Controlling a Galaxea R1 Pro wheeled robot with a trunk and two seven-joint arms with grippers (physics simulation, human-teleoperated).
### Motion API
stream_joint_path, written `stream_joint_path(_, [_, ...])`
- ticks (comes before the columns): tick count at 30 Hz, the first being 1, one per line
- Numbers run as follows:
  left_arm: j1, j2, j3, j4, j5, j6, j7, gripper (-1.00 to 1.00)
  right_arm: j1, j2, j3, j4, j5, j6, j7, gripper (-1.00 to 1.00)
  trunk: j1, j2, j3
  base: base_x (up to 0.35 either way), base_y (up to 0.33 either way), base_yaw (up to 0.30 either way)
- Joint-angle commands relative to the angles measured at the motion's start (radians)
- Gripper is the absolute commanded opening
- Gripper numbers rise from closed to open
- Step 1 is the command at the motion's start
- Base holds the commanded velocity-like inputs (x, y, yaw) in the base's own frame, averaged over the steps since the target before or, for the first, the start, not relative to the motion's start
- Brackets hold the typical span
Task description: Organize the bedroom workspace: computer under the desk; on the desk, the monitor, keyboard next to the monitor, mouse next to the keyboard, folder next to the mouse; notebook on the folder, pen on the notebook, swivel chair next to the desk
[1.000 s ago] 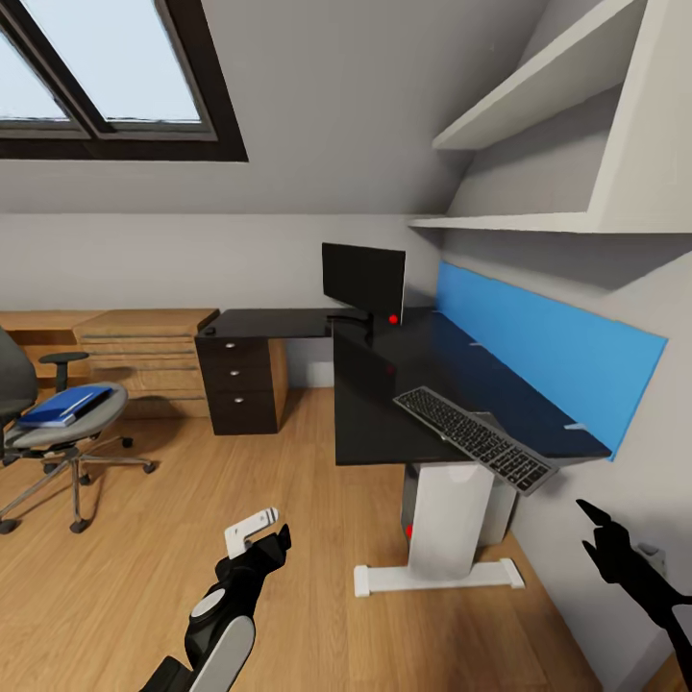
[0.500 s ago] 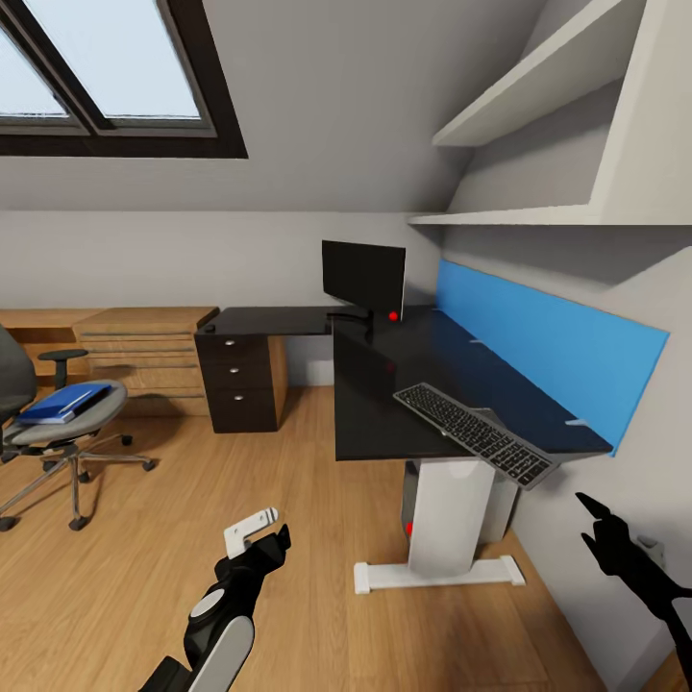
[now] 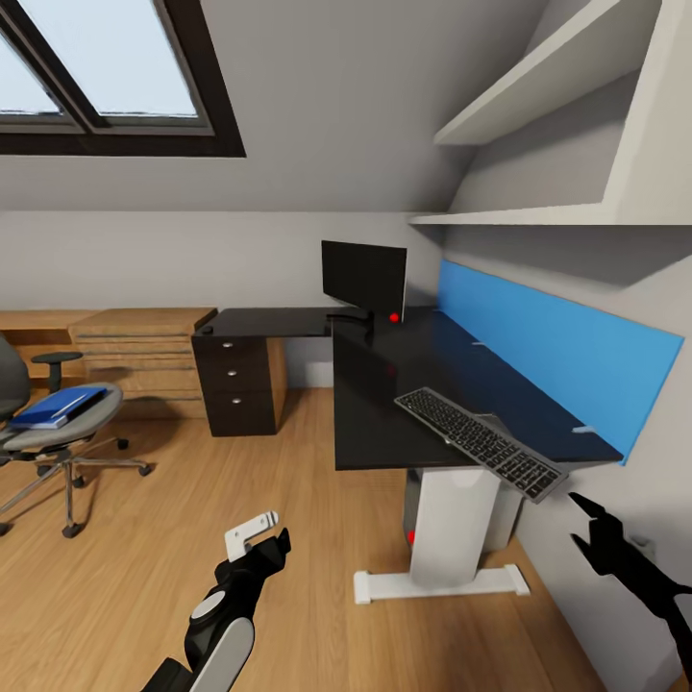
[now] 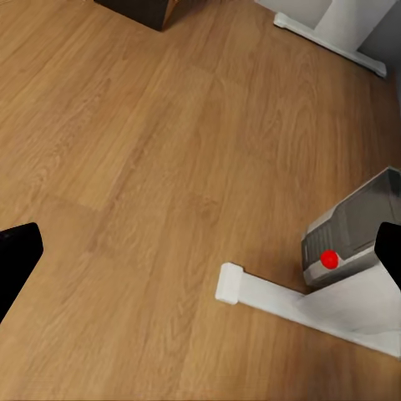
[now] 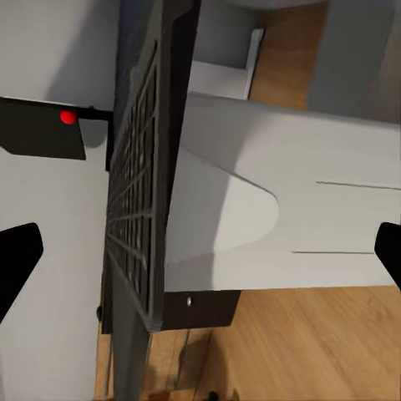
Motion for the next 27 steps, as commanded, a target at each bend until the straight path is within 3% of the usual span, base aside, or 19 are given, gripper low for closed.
stream_joint_path(1, [-0.001,0.001,-0.002,-0.001,0.004,0.003,0.007,1.0,-0.001,0.0,-0.004,0.001,-0.009,0.011,0.0,1.0,0.0,0.0,-0.001,0.194,0.0,0.0])
stream_joint_path(9, [-0.001,0.001,-0.002,-0.001,0.004,0.004,0.007,1.0,-0.001,0.0,-0.004,0.021,-0.027,0.017,-0.042,1.0,0.0,0.0,-0.001,0.112,0.0,0.0])
stream_joint_path(27, [-0.001,0.001,-0.002,-0.001,0.005,0.005,0.006,1.0,-0.001,0.017,0.021,0.02,-0.028,0.018,-0.046,1.0,-0.007,0.014,0.005,0.081,0.021,0.0])
